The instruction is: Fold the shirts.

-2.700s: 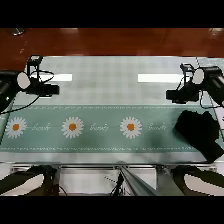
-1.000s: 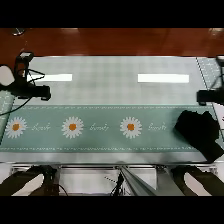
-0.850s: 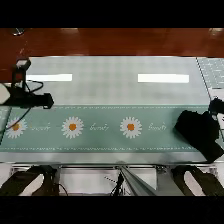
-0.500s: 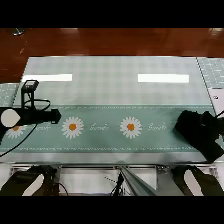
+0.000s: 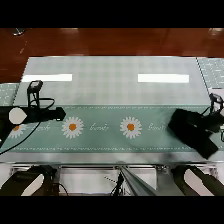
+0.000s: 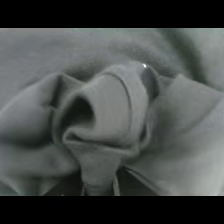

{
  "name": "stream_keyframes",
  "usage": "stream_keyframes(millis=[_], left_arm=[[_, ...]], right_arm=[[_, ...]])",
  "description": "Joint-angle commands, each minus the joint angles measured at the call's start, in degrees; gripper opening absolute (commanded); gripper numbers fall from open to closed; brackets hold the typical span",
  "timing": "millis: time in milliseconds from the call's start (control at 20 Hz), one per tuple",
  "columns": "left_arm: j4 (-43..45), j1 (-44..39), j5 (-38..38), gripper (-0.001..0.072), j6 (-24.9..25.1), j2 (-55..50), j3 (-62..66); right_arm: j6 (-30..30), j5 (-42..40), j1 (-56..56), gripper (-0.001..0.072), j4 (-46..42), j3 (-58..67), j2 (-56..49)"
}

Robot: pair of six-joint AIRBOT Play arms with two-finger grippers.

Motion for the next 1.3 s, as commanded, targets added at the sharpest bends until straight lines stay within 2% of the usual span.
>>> stream_keyframes(millis=[0,250,450,600,750,950,1100,1250], left_arm=[[-0.22,3.13,-1.55,0.0699,1.84,-0.22,4.46],[-7.43,4.87,-3.96,0.0699,1.97,3.04,6.21],[-9.22,2.03,-3.96,0.0698,2.10,3.98,6.19],[-9.22,0.13,-3.80,0.0699,2.10,3.98,6.19],[-9.22,-0.94,-1.95,0.0699,2.10,3.72,6.19],[-9.20,-1.60,-0.76,0.0699,2.08,2.99,6.19],[-9.20,-1.60,-0.72,0.0699,2.08,2.08,6.19],[-9.18,-1.60,-0.70,0.0699,2.10,0.83,6.19]], right_arm=[[-6.23,0.02,-0.04,0.0032,9.57,10.64,5.44],[-7.67,-0.66,4.76,0.0031,14.25,29.79,16.96],[-7.65,-0.28,13.00,0.0032,14.29,42.80,18.25],[-8.13,-0.31,20.00,0.0031,14.32,47.93,18.25],[-8.09,2.19,27.47,0.0032,14.38,48.06,16.33],[-7.19,8.81,38.62,0.0031,14.97,42.93,7.56],[-4.57,3.02,48.06,0.0032,15.67,33.00,-0.72],[-4.50,-6.78,56.04,0.0032,22.45,28.81,-11.85]])
